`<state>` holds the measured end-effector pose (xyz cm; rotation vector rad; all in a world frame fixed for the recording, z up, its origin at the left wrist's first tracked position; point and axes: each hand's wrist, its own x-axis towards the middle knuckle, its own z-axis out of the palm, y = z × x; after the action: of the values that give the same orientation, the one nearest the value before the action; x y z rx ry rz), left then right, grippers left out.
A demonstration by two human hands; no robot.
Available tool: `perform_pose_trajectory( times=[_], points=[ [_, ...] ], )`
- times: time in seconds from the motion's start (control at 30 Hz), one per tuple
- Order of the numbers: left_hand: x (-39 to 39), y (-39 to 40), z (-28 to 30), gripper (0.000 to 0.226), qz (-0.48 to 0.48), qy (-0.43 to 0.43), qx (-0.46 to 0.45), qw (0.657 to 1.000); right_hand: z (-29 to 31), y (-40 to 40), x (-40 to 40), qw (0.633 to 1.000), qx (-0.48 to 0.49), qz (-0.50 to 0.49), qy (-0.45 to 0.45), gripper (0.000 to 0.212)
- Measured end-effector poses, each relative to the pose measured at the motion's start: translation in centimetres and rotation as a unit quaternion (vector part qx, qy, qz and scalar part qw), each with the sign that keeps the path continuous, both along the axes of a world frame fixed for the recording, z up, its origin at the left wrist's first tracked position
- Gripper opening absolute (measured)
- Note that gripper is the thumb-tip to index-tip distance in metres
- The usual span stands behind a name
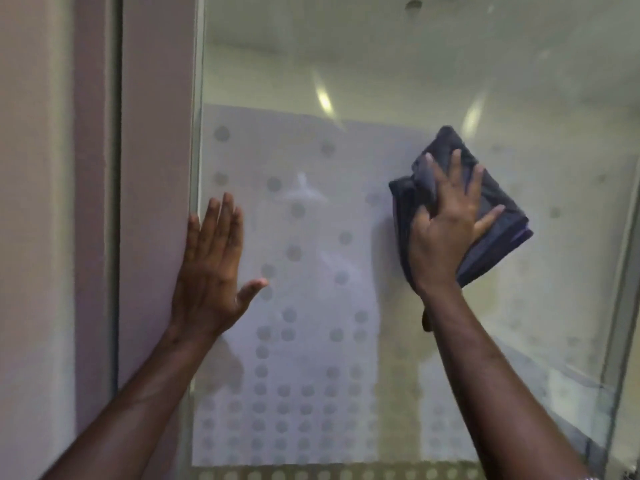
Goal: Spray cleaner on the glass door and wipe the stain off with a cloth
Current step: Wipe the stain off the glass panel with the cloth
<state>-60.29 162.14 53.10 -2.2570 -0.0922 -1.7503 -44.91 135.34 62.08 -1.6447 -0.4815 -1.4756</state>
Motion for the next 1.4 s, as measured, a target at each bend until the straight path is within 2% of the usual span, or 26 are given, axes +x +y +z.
perform_pose_trajectory(
  times=[0.07, 0.17, 0.37, 0.5, 0.6, 0.67, 0.77, 0.87, 0.93, 1.03, 1.1, 1.13, 1.2, 1.3, 1.4],
  points=[
    [-0.1, -0.1, 0.0, 0.102, -0.002, 0.005, -0.002, 1.0, 3.9, 2.1, -1.2, 1.0, 0.021, 0.018, 0.008, 0.073],
    [-0.3, -0.1, 0.0, 0.104, -0.019, 0.003, -0.01, 1.0, 5.0, 7.0, -4.3, 0.996, -0.073, 0.006, -0.046, 0.069],
    [-0.4, 0.0, -0.2, 0.109, -0.097, -0.018, -0.038, 0.994, -3.8, 12.9, -7.8, 0.928, -0.309, 0.008, -0.208, 0.05],
    [-0.7, 0.0, -0.2, 0.106, -0.113, -0.011, -0.023, 0.993, -10.5, 10.9, -6.5, 0.871, -0.408, 0.052, -0.269, 0.044],
    [-0.8, 0.0, -0.2, 0.102, -0.107, -0.002, -0.021, 0.994, -10.9, 7.7, -4.7, 0.839, -0.448, 0.047, -0.306, 0.046],
    [-0.8, 0.0, -0.3, 0.102, -0.089, 0.003, -0.016, 0.996, -8.2, 6.3, -3.8, 0.854, -0.418, 0.022, -0.308, 0.04],
    [-0.6, 0.0, -0.2, 0.103, -0.074, 0.003, -0.018, 0.997, -2.2, 5.4, -3.1, 0.905, -0.328, -0.003, -0.269, 0.045],
    [-0.6, 0.2, -0.3, 0.103, -0.065, 0.01, -0.021, 0.998, 2.5, 2.8, -1.5, 0.956, -0.235, -0.031, -0.175, 0.057],
    [-0.5, 0.2, -0.3, 0.102, -0.059, 0.01, -0.016, 0.998, 4.7, 0.1, 0.0, 0.991, -0.109, -0.03, -0.076, 0.068],
    [-0.5, -0.1, -0.2, 0.102, -0.051, 0.01, -0.016, 0.998, 7.2, -2.1, 1.1, 0.998, 0.07, 0.001, 0.001, 0.069],
    [-0.6, -0.2, -0.2, 0.104, -0.045, 0.013, -0.016, 0.999, 8.1, -1.3, 0.6, 0.996, 0.091, 0.017, 0.011, 0.069],
    [-0.6, -0.2, -0.1, 0.104, -0.044, 0.015, -0.015, 0.999, 8.1, -0.1, 0.0, 0.997, 0.068, 0.02, 0.002, 0.071],
    [-0.7, -0.3, -0.1, 0.104, -0.043, 0.017, -0.015, 0.999, 6.6, 3.2, -1.9, 0.998, -0.046, 0.01, -0.047, 0.071],
    [-0.7, -0.4, -0.1, 0.105, -0.045, 0.013, -0.018, 0.999, 3.7, 9.2, -5.5, 0.959, -0.232, 0.003, -0.16, 0.053],
    [-0.8, -0.4, 0.0, 0.105, -0.05, 0.006, -0.023, 0.998, 5.6, 12.3, -7.6, 0.924, -0.323, -0.012, -0.205, 0.052]
  ],
)
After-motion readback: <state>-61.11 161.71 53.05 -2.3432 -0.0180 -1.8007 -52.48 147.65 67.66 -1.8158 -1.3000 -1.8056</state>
